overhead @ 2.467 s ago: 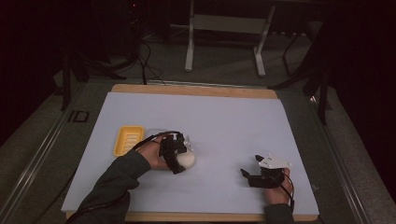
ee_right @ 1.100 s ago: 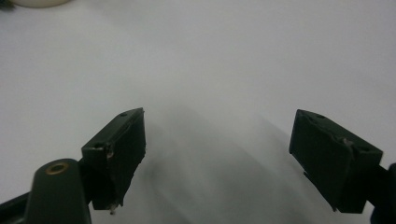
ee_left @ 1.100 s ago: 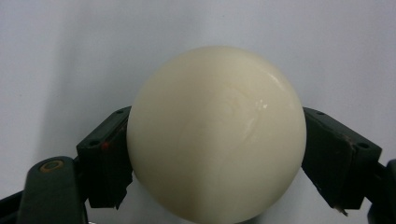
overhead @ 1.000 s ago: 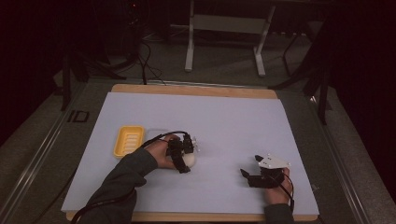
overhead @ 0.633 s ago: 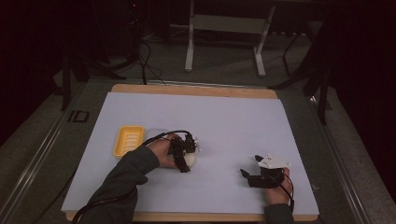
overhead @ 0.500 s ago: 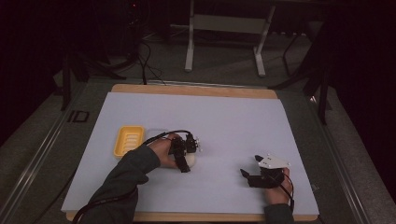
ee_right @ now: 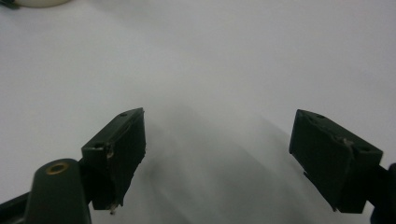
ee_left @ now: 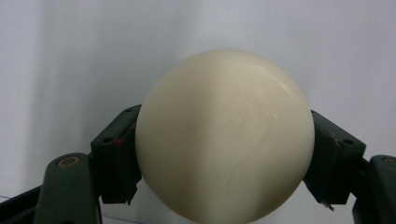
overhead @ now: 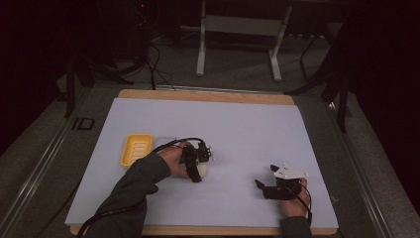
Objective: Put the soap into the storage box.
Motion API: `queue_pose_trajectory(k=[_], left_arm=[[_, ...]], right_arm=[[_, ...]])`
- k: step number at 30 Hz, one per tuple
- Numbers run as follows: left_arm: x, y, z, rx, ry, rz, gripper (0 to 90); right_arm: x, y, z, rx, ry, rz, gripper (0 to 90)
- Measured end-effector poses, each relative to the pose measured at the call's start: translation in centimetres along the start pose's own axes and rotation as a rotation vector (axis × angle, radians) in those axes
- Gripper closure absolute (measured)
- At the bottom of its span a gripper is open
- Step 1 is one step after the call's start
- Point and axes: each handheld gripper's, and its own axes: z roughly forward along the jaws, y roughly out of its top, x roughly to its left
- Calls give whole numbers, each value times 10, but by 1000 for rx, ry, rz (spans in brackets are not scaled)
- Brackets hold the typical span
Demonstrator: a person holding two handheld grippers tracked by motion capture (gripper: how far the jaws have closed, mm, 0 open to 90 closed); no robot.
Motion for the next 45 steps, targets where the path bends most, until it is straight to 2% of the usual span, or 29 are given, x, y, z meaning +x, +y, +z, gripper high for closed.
queue_pose_trajectory(k=[13, 23, 35, 45], left_arm=[[-1, -1, -2, 33, 26, 37, 250], [0, -4, -6, 34, 20, 39, 251], [1, -7, -10, 20, 14, 18, 250], [1, -8, -12, 26, 14, 18, 251]], right_arm=[[0, 0, 0, 0, 0, 0, 183], [0, 0, 0, 0, 0, 0, 183], [0, 0, 0, -1, -1, 1, 184], [0, 0, 0, -2, -1, 1, 184]])
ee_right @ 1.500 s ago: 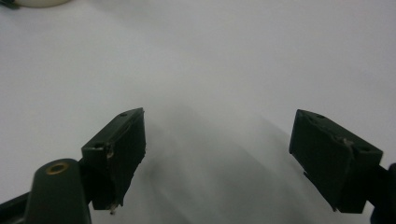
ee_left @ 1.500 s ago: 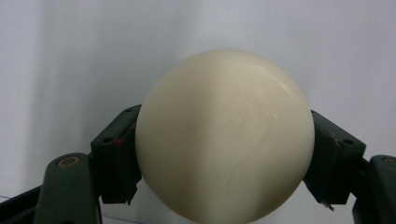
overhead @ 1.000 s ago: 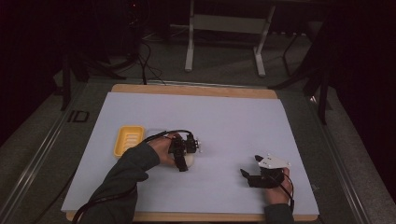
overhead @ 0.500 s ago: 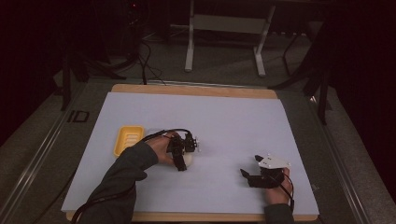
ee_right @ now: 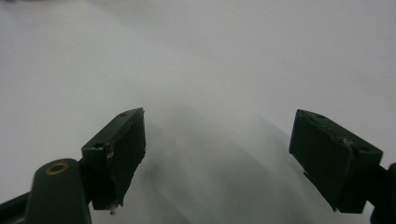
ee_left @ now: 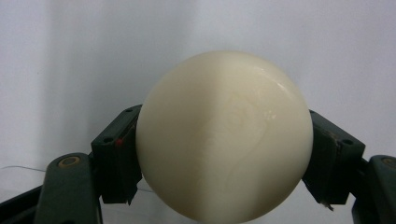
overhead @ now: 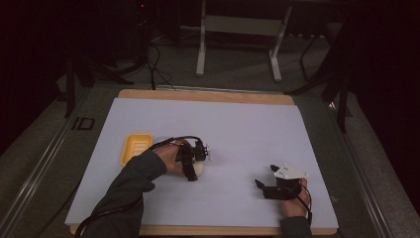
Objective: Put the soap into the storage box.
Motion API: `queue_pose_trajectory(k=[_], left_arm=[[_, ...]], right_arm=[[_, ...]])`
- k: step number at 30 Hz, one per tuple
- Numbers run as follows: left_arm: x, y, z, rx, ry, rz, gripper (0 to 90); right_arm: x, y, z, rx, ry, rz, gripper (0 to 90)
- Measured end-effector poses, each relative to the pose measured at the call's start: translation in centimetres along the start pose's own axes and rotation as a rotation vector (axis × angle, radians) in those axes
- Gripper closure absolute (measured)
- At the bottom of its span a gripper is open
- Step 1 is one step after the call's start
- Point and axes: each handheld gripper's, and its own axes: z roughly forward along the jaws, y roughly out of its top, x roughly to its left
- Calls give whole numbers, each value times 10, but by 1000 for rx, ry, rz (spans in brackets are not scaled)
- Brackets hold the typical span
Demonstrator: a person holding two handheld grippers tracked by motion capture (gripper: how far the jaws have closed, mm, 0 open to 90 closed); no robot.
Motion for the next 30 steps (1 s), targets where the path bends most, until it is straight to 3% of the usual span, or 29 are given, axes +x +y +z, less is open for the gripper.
queue_pose_trajectory(k=[30], left_arm=[[9, -22, -22, -44, 27, -50, 251]], right_arm=[[0, 0, 0, 0, -2, 0, 183]])
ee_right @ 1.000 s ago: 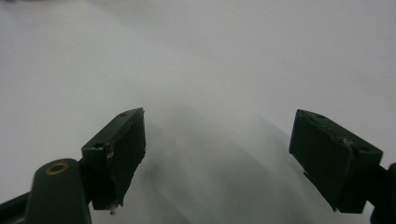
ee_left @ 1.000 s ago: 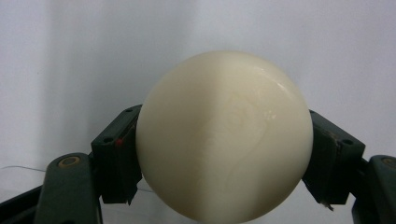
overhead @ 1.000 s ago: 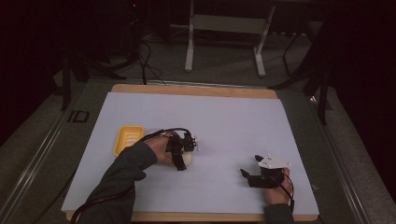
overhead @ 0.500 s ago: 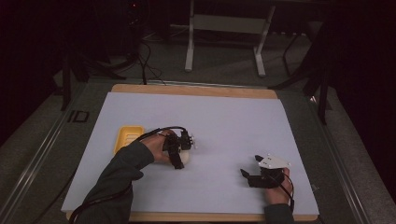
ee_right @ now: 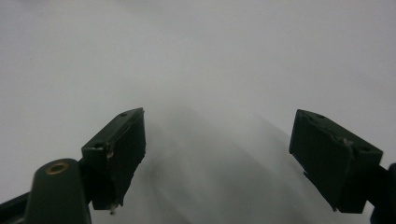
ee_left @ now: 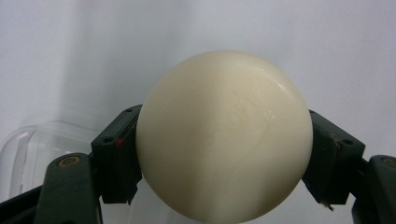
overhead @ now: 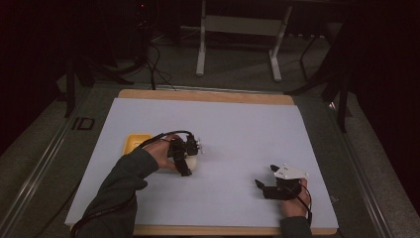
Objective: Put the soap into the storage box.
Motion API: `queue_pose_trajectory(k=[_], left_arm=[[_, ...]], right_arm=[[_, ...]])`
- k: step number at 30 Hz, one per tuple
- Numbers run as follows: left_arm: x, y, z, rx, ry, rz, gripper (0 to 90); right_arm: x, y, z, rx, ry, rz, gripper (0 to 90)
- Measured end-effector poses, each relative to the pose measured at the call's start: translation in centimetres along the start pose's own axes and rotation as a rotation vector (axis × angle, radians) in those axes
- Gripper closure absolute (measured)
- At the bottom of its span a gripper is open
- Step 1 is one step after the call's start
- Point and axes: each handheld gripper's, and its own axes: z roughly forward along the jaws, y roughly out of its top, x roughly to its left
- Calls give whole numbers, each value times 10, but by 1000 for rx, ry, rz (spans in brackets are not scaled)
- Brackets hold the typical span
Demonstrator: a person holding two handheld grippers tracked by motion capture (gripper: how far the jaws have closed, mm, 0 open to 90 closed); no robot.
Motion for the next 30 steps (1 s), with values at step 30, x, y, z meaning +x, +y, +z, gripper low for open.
queue_pose_trajectory(k=[30], left_arm=[[11, -21, -23, -37, 29, -59, 251]], right_arm=[[0, 0, 0, 0, 0, -1, 184]])
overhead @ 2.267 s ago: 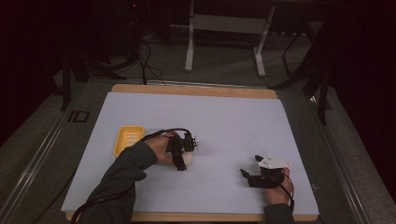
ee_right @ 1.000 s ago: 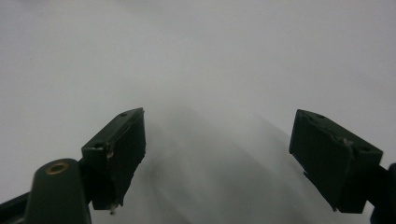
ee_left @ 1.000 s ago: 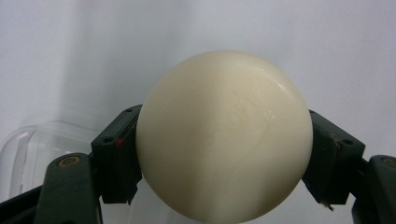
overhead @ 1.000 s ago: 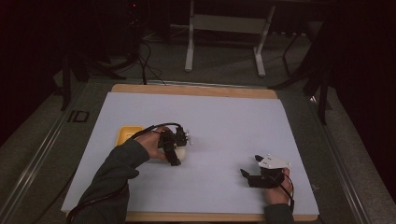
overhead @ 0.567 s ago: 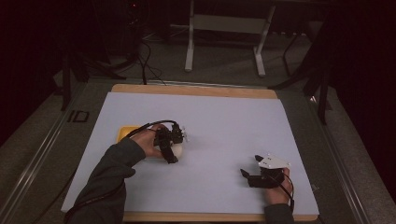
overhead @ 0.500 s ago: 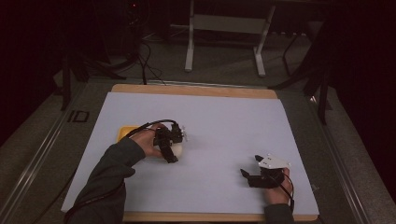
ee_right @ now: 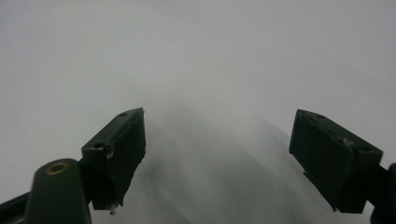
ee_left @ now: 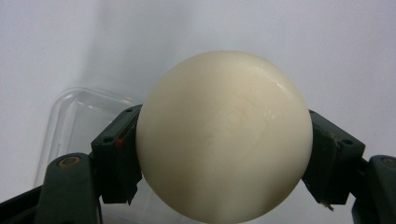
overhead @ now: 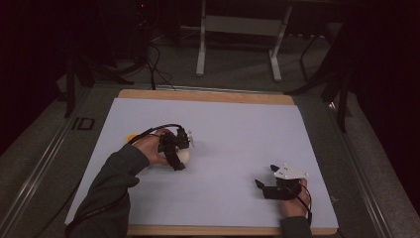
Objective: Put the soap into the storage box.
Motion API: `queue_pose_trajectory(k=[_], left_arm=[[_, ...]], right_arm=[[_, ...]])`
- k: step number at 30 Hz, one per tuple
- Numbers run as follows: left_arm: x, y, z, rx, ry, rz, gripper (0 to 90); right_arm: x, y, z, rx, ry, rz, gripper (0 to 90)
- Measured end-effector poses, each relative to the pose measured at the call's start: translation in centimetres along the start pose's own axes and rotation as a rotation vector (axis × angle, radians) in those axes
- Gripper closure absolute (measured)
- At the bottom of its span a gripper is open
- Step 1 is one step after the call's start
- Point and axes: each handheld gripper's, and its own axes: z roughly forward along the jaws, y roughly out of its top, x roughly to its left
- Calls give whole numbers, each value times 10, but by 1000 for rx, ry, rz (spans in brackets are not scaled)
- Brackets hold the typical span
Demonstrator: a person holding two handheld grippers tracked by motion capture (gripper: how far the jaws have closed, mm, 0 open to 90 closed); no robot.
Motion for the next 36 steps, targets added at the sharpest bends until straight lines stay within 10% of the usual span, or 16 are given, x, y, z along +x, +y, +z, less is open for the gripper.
queue_pose_trajectory(k=[36], left_arm=[[26, -44, -23, 15, 56, -107, 251]], right_arm=[[0, 0, 0, -3, -1, 2, 184]])
